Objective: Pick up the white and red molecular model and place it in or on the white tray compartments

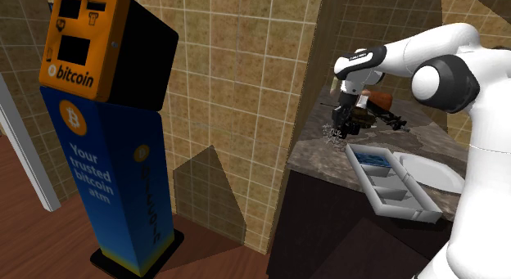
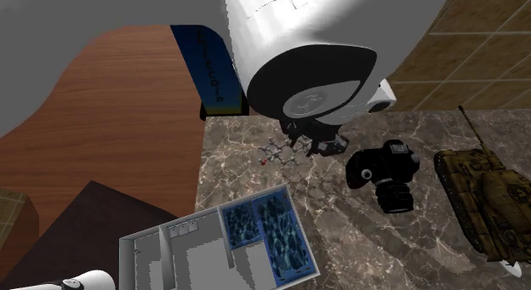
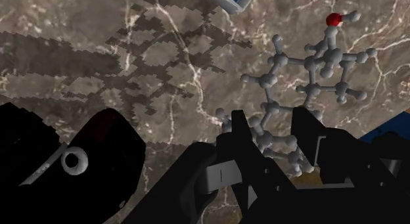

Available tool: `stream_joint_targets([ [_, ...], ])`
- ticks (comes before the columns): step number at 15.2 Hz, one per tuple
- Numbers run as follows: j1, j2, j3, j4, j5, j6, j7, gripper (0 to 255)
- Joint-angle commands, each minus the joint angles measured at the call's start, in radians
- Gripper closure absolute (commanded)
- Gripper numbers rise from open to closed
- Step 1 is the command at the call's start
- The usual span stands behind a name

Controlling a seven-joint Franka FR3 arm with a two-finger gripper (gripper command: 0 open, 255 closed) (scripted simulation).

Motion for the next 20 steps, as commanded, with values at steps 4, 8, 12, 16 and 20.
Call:
stream_joint_targets([
  [4,-0.003,-0.012,-0.005,0.053,-0.009,-0.063,0.009,255],
  [8,-0.007,-0.017,-0.007,0.101,-0.014,-0.114,0.015,255],
  [12,-0.011,-0.017,-0.009,0.142,-0.015,-0.155,0.02,255],
  [16,0.029,-0.195,-0.032,-0.065,-0.1,-0.104,0.024,255],
  [20,0.043,-0.367,-0.041,-0.234,-0.192,-0.079,0.043,255],
])
